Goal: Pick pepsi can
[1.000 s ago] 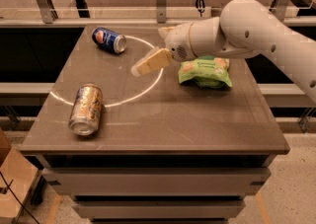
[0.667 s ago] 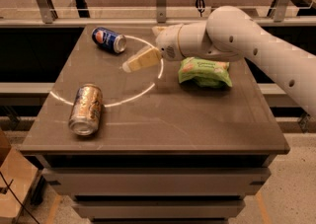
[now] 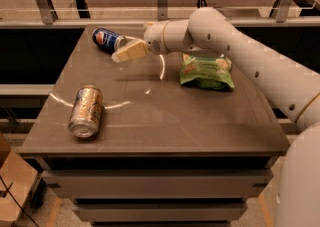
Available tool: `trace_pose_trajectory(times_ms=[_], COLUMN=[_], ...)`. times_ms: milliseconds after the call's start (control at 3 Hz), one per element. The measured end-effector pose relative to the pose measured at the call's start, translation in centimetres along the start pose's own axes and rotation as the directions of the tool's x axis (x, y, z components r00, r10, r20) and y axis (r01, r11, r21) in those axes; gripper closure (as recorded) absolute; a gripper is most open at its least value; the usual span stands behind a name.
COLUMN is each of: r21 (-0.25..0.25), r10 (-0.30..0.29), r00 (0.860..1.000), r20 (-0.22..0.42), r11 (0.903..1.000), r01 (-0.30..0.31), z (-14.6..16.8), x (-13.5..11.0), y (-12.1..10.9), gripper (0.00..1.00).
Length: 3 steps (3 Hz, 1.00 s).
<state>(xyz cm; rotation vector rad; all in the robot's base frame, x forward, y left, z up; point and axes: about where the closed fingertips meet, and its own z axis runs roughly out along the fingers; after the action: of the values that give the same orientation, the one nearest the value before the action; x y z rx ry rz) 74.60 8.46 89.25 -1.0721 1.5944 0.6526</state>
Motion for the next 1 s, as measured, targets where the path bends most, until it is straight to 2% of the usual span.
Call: trace_pose_trajectory(times_ms=[667, 1000], r21=[0.008, 0.001], r10=[-0.006, -0.015], r00=[1.0, 1.0], r20=[-0.013, -0.014], r11=[0.9999, 0.9999], r01=[0.006, 0.015], z=[1.2, 3.8], x=[0.2, 0.5], y=[0.1, -0.1], gripper=[0.0, 0.0])
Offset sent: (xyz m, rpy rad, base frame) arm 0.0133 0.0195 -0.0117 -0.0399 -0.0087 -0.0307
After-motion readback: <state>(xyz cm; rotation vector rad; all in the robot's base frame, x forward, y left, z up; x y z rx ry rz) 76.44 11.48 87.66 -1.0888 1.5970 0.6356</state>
